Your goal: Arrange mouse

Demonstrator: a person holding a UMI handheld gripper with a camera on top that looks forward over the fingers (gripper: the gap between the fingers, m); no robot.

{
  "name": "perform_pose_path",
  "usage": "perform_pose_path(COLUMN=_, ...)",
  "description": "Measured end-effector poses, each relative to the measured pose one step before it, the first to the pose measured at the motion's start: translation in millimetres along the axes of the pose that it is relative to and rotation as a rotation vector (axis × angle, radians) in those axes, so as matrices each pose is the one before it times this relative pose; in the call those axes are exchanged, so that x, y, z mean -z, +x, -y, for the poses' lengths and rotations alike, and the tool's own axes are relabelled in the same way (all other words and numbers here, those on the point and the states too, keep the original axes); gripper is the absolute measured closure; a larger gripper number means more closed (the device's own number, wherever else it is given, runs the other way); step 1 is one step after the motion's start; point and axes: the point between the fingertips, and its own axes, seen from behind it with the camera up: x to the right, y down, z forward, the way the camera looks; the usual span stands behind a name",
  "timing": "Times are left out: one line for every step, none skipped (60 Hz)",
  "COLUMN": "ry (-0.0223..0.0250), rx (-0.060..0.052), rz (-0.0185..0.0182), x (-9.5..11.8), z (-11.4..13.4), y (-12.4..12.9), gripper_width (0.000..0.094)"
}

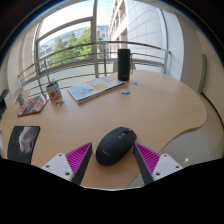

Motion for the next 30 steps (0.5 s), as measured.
perform_pose_path(ry=-0.00096, rx=-0.0039, rz=0.00596, x=-1.78, z=1.71, y=-2.09, gripper_width=0.0099)
perform_pose_path(ry=0.00186, rx=-0.0034, rz=0.00414, x=-1.76, z=2.07, y=-1.6, gripper_width=0.01)
perform_pose_path(ry=0.00427, rx=-0.0012, rz=0.00205, x=-1.98, z=2.62, y=-1.06, gripper_width=0.0103)
perform_pose_path(ry=0.00132, rx=-0.0003, rz=0.00137, x=-2.39, z=1.83, y=-1.44, gripper_width=0.0101)
perform_pose_path(ry=0.00011, rx=0.0024, rz=0.00059, x=-2.07, z=1.23, y=-1.08, gripper_width=0.01)
perform_pose_path(ry=0.00173, rx=0.0049, rz=0.00064, x=-2.26, z=1.91, y=-1.19, gripper_width=0.0105)
perform_pose_path(ry=0.00129, rx=0.0054, rz=0.00142, x=-2.61, z=1.52, y=-0.17, gripper_width=0.0111)
perform_pose_path(ry=0.00151, rx=0.0064, rz=-0.00103, x=-2.46, z=1.02, y=-1.52, gripper_width=0.0118)
perform_pose_path(ry=0.00267, rx=0.0073, rz=-0.00081, x=-2.34, z=1.06, y=-1.1, gripper_width=0.0131)
perform_pose_path(ry=0.00228, rx=0.0083, rz=-0.00073, x=-1.56, z=1.75, y=-1.49, gripper_width=0.0147)
perform_pose_path(ry=0.00276, rx=0.0094, rz=-0.00174, x=-1.47, z=0.63, y=-1.0, gripper_width=0.0168)
perform_pose_path(ry=0.00187, rx=0.0109, rz=-0.00337, x=-1.69, z=0.67, y=-0.81, gripper_width=0.0194)
perform_pose_path(ry=0.00622, rx=0.0093, rz=-0.00156, x=-1.0, z=1.78, y=-1.11, gripper_width=0.0221)
perform_pose_path(ry=0.00618, rx=0.0048, rz=0.00234, x=-1.13, z=1.69, y=-1.99, gripper_width=0.0257)
perform_pose_path(ry=0.00172, rx=0.0028, rz=0.00336, x=-1.15, z=0.44, y=-2.1, gripper_width=0.0294)
perform_pose_path(ry=0.00287, rx=0.0001, rz=0.00439, x=-1.03, z=0.86, y=-2.25, gripper_width=0.0336)
perform_pose_path(ry=0.00189, rx=-0.0007, rz=0.00489, x=-0.96, z=0.53, y=-2.31, gripper_width=0.0382)
perform_pose_path(ry=0.00164, rx=0.0001, rz=0.00535, x=-0.88, z=0.6, y=-2.32, gripper_width=0.0408)
perform_pose_path(ry=0.00128, rx=0.0016, rz=0.00195, x=-1.03, z=-0.28, y=-0.07, gripper_width=0.0408)
perform_pose_path(ry=0.00011, rx=0.0056, rz=-0.00433, x=-0.04, z=0.43, y=0.32, gripper_width=0.0418)
perform_pose_path(ry=0.00274, rx=0.0065, rz=-0.00447, x=-0.14, z=0.52, y=0.15, gripper_width=0.043)
perform_pose_path(ry=0.00056, rx=0.0071, rz=-0.00301, x=-0.56, z=0.5, y=-0.81, gripper_width=0.0439)
perform_pose_path(ry=0.00233, rx=0.0063, rz=-0.0035, x=0.4, z=0.58, y=0.22, gripper_width=0.045)
perform_pose_path(ry=0.0021, rx=0.0053, rz=-0.00383, x=0.07, z=0.41, y=0.18, gripper_width=0.0462)
perform_pose_path(ry=0.00085, rx=0.0048, rz=-0.00502, x=0.18, z=0.0, y=0.24, gripper_width=0.0473)
perform_pose_path(ry=0.0008, rx=0.0038, rz=-0.00547, x=0.22, z=0.2, y=0.25, gripper_width=0.0486)
perform_pose_path(ry=0.00036, rx=0.0044, rz=-0.00524, x=0.21, z=0.06, y=0.01, gripper_width=0.0498)
perform_pose_path(ry=0.00114, rx=0.0049, rz=-0.00515, x=0.14, z=-0.65, y=-0.35, gripper_width=0.051)
perform_pose_path(ry=-0.00077, rx=0.0053, rz=-0.00541, x=0.28, z=0.13, y=-0.19, gripper_width=0.0519)
perform_pose_path(ry=-0.00236, rx=0.0049, rz=-0.00462, x=1.03, z=0.27, y=0.38, gripper_width=0.0526)
